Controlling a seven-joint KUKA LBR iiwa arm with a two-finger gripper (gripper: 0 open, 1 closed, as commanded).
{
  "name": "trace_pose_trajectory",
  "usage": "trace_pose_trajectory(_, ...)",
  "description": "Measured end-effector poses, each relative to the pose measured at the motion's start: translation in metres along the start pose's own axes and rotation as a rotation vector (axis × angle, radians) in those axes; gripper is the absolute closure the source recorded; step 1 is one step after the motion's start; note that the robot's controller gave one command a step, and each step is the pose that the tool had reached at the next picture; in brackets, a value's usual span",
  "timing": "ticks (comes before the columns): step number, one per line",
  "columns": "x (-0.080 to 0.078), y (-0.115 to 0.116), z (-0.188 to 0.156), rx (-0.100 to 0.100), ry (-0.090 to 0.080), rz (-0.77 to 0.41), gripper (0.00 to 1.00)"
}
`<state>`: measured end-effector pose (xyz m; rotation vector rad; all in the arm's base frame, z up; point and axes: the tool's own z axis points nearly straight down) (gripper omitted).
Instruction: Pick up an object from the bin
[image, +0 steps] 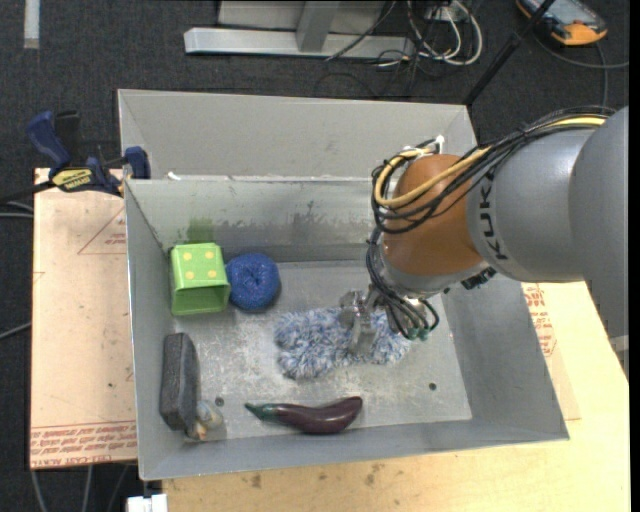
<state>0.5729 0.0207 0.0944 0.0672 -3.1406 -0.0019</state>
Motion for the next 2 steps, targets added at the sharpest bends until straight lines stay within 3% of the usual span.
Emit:
trace_pose_trajectory(1, 0.0, 0.0, 0.0, 0.0, 0.0, 0.0, 1.0)
trace_pose_trajectory(2, 0.031, 0.001, -0.183, 0.001, -0.011, 0.027, 1.0)
